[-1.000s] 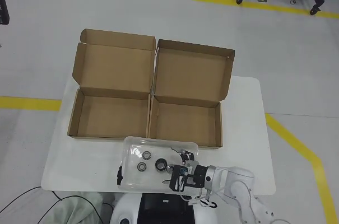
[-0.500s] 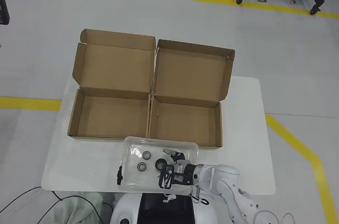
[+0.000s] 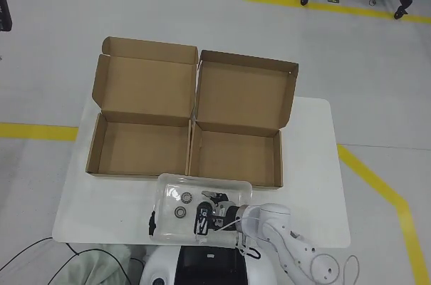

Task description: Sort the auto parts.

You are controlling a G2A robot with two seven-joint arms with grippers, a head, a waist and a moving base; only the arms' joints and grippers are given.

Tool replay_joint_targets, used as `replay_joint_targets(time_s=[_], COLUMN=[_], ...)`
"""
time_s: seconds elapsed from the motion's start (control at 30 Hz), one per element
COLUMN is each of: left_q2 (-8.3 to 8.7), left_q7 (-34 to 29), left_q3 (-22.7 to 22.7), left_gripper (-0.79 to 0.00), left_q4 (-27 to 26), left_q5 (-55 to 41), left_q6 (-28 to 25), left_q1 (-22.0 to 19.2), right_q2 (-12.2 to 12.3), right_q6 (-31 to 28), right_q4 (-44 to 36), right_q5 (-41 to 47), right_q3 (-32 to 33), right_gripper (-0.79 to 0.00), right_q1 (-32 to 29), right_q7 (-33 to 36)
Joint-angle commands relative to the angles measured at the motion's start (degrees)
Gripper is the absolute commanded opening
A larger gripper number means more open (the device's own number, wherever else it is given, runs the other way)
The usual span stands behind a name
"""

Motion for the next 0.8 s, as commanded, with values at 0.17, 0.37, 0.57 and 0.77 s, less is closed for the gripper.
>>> replay_joint_targets(time_s=[0.17, 0.37, 0.57, 0.77], left_q2=[0.0, 0.0, 0.0, 0.0], left_q7=[0.0, 0.0, 0.0, 0.0], left_q3=[0.0, 0.0, 0.0, 0.0], left_gripper=[0.0, 0.0, 0.0, 0.0], left_q4=[0.0, 0.0, 0.0, 0.0], left_q5=[0.0, 0.0, 0.0, 0.0], left_q6=[0.0, 0.0, 0.0, 0.0], left_q1=[0.0, 0.0, 0.0, 0.0], right_q2=[-0.1, 0.0, 0.5, 1.2], right_q6=[-0.8, -1.5, -2.9, -4.0], right_q4=[2.0, 2.7, 1.9, -0.5], right_q5=[2.2, 3.9, 5.1, 6.4], right_q3=[-1.2, -1.6, -1.3, 0.1], right_gripper=[-0.314, -0.705, -0.785, -0.785], right_q1=[1.5, 2.3, 2.3, 1.8], right_q7=[1.7, 1.7, -0.9, -7.4])
